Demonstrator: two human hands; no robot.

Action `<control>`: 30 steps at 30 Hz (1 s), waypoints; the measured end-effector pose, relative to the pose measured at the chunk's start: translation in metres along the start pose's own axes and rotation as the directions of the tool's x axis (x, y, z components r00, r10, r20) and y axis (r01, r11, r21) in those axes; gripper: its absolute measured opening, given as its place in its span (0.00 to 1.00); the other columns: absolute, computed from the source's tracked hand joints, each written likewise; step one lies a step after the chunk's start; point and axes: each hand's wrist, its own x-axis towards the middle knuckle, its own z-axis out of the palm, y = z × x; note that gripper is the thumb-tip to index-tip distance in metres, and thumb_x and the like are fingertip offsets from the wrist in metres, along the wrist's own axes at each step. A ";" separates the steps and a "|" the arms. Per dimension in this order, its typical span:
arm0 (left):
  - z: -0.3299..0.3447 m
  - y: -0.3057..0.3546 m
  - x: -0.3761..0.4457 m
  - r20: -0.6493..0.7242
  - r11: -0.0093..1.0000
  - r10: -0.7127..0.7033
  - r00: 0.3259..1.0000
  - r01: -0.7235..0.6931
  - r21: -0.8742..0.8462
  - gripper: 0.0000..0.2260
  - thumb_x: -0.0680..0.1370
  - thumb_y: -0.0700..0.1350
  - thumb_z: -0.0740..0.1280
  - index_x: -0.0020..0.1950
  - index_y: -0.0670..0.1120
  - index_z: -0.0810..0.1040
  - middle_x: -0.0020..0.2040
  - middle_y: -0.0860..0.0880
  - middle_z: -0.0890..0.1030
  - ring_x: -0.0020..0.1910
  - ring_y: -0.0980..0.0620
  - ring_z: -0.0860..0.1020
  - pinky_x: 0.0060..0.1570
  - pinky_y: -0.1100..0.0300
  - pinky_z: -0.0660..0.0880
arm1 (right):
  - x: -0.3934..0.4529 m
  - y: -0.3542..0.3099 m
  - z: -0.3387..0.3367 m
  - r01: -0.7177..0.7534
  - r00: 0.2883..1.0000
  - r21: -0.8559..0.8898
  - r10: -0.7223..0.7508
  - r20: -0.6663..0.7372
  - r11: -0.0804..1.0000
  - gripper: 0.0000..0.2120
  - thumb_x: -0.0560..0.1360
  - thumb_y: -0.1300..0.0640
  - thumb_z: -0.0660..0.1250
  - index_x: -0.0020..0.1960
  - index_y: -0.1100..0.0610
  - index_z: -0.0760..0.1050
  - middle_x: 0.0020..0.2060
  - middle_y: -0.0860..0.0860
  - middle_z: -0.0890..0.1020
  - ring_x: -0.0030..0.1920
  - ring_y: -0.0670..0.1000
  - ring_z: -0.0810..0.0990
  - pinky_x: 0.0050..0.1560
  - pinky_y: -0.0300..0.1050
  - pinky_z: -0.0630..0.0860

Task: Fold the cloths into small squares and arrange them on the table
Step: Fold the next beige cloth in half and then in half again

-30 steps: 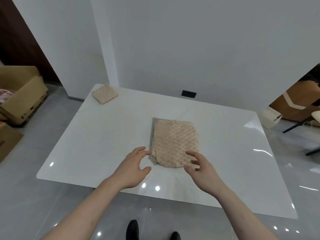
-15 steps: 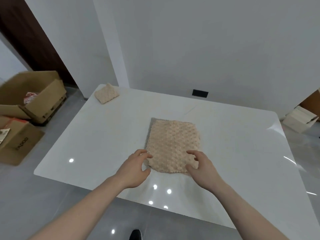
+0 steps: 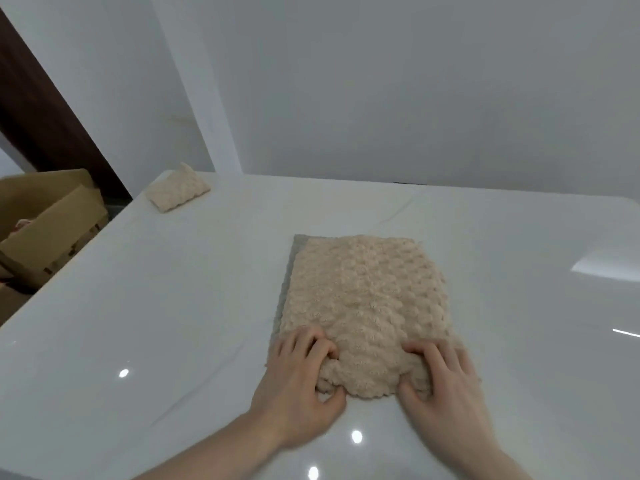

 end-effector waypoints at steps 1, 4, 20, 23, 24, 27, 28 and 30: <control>0.007 -0.003 -0.002 -0.040 1.000 0.027 0.999 -0.026 0.010 0.16 0.72 0.63 0.67 0.56 0.59 0.69 0.58 0.63 0.65 0.62 0.60 0.65 0.68 0.61 0.59 | -0.002 0.001 0.004 0.027 0.999 -0.027 -0.028 -0.035 0.999 0.21 0.70 0.46 0.72 0.60 0.35 0.70 0.55 0.31 0.70 0.58 0.42 0.67 0.61 0.43 0.67; 0.014 -0.008 -0.006 -0.123 0.996 0.084 0.989 -0.082 0.014 0.16 0.73 0.63 0.67 0.55 0.60 0.68 0.58 0.64 0.66 0.62 0.58 0.66 0.67 0.61 0.60 | -0.004 0.005 0.010 0.080 0.993 -0.037 -0.083 -0.079 0.996 0.22 0.69 0.42 0.71 0.61 0.35 0.69 0.57 0.30 0.69 0.61 0.40 0.65 0.64 0.43 0.66; 0.015 0.001 -0.038 -0.435 0.983 0.081 0.897 -0.001 0.182 0.11 0.73 0.50 0.63 0.56 0.56 0.69 0.56 0.60 0.70 0.57 0.55 0.69 0.61 0.57 0.64 | -0.033 -0.001 0.012 0.143 0.954 -0.122 -0.170 -0.246 0.982 0.23 0.65 0.43 0.69 0.60 0.42 0.73 0.56 0.40 0.75 0.60 0.49 0.73 0.63 0.49 0.69; 0.018 -0.001 -0.046 -0.449 0.985 0.088 0.889 -0.011 0.170 0.11 0.74 0.44 0.64 0.55 0.55 0.71 0.57 0.59 0.71 0.55 0.54 0.69 0.57 0.59 0.66 | -0.040 0.002 0.015 0.110 0.944 -0.152 -0.152 -0.295 0.982 0.20 0.68 0.52 0.67 0.60 0.43 0.75 0.57 0.41 0.75 0.61 0.50 0.72 0.63 0.48 0.68; 0.018 -0.002 -0.046 -0.452 0.986 0.091 0.888 -0.016 0.167 0.12 0.74 0.43 0.64 0.54 0.55 0.71 0.57 0.59 0.71 0.55 0.54 0.69 0.57 0.59 0.67 | -0.040 0.005 0.016 0.105 0.936 -0.143 -0.146 -0.320 0.984 0.19 0.69 0.55 0.66 0.59 0.44 0.75 0.57 0.41 0.75 0.61 0.51 0.72 0.63 0.48 0.68; 0.019 -0.004 -0.042 -0.481 0.986 0.124 0.868 -0.050 0.162 0.09 0.75 0.43 0.64 0.53 0.55 0.74 0.55 0.60 0.73 0.54 0.55 0.70 0.56 0.59 0.67 | -0.034 0.013 0.021 0.135 0.917 -0.094 -0.160 -0.365 0.986 0.17 0.72 0.61 0.64 0.58 0.47 0.78 0.55 0.43 0.77 0.59 0.51 0.73 0.61 0.47 0.71; 0.019 -0.005 -0.041 -0.492 0.985 0.140 0.859 -0.068 0.161 0.08 0.76 0.43 0.63 0.52 0.55 0.75 0.54 0.60 0.74 0.54 0.56 0.71 0.56 0.59 0.67 | -0.032 0.015 0.022 0.145 0.914 -0.080 -0.165 -0.371 0.986 0.16 0.73 0.61 0.65 0.57 0.47 0.79 0.54 0.43 0.77 0.59 0.50 0.73 0.59 0.45 0.71; 0.020 -0.006 -0.040 -0.505 0.984 0.158 0.848 -0.094 0.151 0.07 0.77 0.44 0.64 0.52 0.55 0.77 0.53 0.61 0.76 0.55 0.56 0.72 0.55 0.60 0.67 | -0.029 0.017 0.023 0.158 0.906 -0.068 -0.172 -0.387 0.985 0.11 0.75 0.59 0.66 0.55 0.48 0.80 0.53 0.43 0.78 0.57 0.50 0.73 0.56 0.44 0.71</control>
